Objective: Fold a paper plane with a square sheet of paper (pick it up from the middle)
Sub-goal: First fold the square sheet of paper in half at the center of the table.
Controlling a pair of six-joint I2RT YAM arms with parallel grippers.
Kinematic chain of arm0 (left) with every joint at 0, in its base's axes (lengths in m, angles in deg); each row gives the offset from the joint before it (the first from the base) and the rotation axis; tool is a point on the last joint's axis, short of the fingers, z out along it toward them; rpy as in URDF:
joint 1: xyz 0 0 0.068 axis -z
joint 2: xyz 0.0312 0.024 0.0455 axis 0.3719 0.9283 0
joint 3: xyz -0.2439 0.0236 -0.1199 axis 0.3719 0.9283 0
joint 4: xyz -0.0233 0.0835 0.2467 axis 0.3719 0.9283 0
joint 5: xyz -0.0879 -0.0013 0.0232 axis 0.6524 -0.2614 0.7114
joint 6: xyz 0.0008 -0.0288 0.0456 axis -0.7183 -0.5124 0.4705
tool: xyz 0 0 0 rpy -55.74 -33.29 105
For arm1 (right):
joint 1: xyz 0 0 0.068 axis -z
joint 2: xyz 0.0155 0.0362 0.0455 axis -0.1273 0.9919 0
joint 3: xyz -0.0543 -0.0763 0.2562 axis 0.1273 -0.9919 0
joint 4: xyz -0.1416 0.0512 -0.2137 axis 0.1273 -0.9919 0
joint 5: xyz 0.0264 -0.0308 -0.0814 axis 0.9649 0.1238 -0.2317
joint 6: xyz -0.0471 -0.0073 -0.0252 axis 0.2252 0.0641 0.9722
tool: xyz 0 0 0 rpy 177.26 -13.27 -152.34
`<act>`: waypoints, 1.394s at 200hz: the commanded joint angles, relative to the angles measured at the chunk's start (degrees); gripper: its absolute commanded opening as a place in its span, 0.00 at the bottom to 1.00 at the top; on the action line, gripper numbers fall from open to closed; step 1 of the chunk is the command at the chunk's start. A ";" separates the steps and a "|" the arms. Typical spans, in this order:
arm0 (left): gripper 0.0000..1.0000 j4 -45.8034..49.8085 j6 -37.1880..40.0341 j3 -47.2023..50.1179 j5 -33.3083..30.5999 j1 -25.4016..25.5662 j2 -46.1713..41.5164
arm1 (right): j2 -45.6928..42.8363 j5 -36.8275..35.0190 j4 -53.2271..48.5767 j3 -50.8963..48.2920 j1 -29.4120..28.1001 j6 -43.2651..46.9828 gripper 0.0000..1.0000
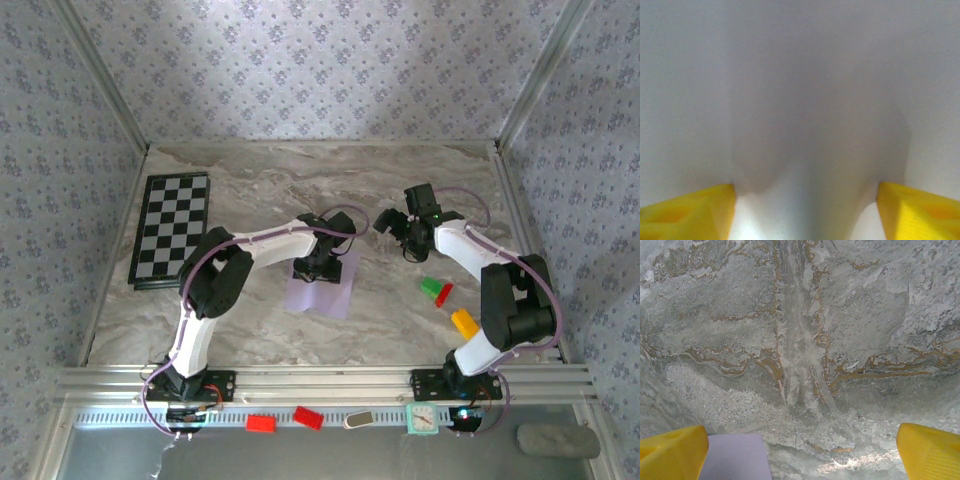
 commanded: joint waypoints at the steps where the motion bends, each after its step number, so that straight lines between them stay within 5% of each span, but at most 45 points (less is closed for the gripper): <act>1: 0.56 0.35 0.17 1.31 -2.06 0.32 -4.54 | -1.17 1.13 0.97 -1.00 0.20 0.88 0.98; 47: 0.36 -6.39 0.85 5.76 1.95 -2.51 -14.83 | -3.68 3.74 5.51 -2.84 0.38 1.89 0.98; 112: 0.30 -35.56 -5.76 18.52 24.91 -12.08 -21.38 | -5.46 15.08 18.94 -8.02 0.31 1.30 0.97; 151: 0.27 -41.36 -7.35 21.62 23.27 -13.66 -17.69 | -4.26 19.33 22.81 -9.32 -1.29 1.54 0.88; 229: 0.22 -41.13 -6.79 27.11 18.07 -14.95 -15.36 | 6.22 22.58 22.21 -5.24 -9.89 2.18 0.44; 279: 0.21 -39.70 -6.27 27.82 16.58 -14.92 -14.42 | 12.85 23.33 21.23 -0.68 -14.15 1.67 0.27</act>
